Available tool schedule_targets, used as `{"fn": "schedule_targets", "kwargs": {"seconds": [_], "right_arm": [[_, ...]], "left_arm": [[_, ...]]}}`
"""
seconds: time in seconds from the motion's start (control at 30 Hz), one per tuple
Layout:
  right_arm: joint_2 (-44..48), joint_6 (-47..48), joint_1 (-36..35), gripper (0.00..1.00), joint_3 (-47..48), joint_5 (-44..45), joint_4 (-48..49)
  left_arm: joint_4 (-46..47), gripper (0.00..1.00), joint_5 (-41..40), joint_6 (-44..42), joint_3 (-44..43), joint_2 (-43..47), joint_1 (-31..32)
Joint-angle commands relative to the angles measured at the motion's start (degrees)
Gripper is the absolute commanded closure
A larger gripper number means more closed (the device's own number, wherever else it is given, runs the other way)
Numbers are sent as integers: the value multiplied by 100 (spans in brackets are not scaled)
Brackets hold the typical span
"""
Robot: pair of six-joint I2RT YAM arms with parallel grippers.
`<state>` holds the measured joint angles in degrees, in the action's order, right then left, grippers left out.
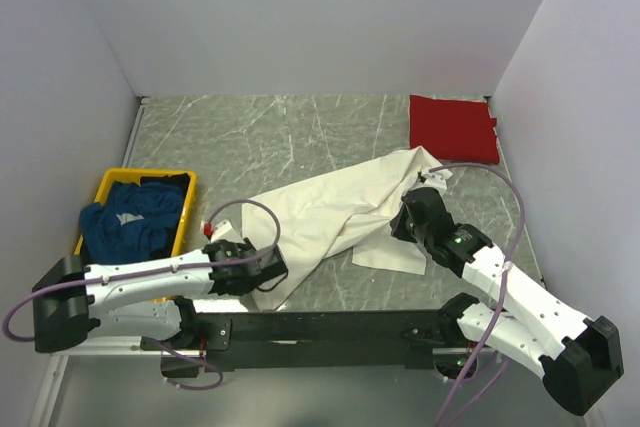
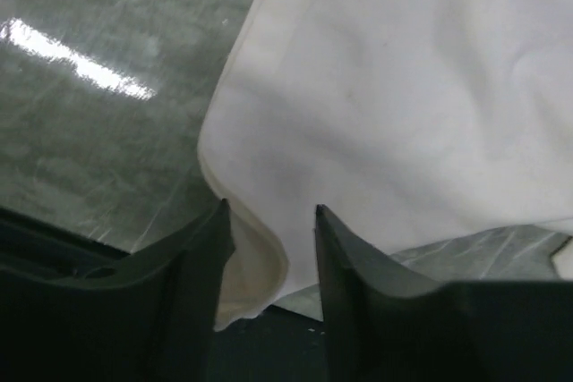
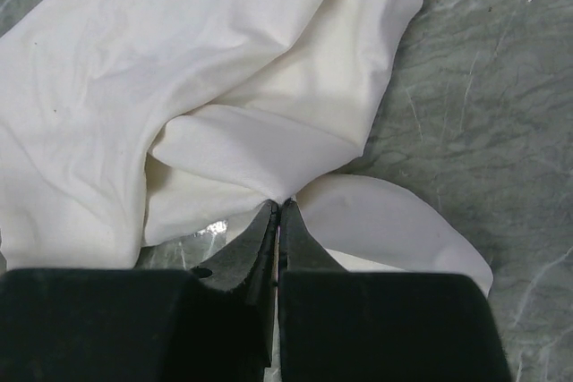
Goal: Fold and stack the t-shirts
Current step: Move the tshirt to the center of the board, then flatten the tshirt out
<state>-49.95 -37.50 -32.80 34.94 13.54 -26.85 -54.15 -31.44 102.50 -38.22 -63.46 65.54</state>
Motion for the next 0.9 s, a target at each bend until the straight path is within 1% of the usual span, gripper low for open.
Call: {"fn": "schedule_targets", "kwargs": {"seconds": [0.0,0.03,0.07,0.17,0.23,0.3,0.47,0.57,0.7,0.83,0.87], "right_arm": [[29,111,80,100,119,26,136],[38,128,98,100,110,17,154],[56,137,115,100,84,-18,163],[108,164,159,100,22,-44,180],[144,181,194,100,-13,-62,215],[179,181,230,100,-75,-114,242],[170,199,274,100,-163,-185,321],[196,207,309,100,-198,-220,356],[223,234,344,100,-233,-238,356],[241,269,440,100,-268,-282,391],[241,269,441,100,-268,-308,391]], "left_arm": [[-850,48,-169,1165,-106,-201,642],[-1017,44,-169,1393,-124,-219,740],[-1088,38,-169,1448,-133,-228,811],[-1194,32,-82,1650,-55,-106,978],[-1055,31,-3,1555,77,52,1040],[-712,31,33,1457,217,167,1136],[-167,32,-134,1150,306,378,1330],[-17,32,-178,1044,271,317,1400],[-69,33,-99,1079,245,229,1497],[-114,47,-12,1220,323,237,1576],[-96,55,6,1237,393,246,1585]]}}
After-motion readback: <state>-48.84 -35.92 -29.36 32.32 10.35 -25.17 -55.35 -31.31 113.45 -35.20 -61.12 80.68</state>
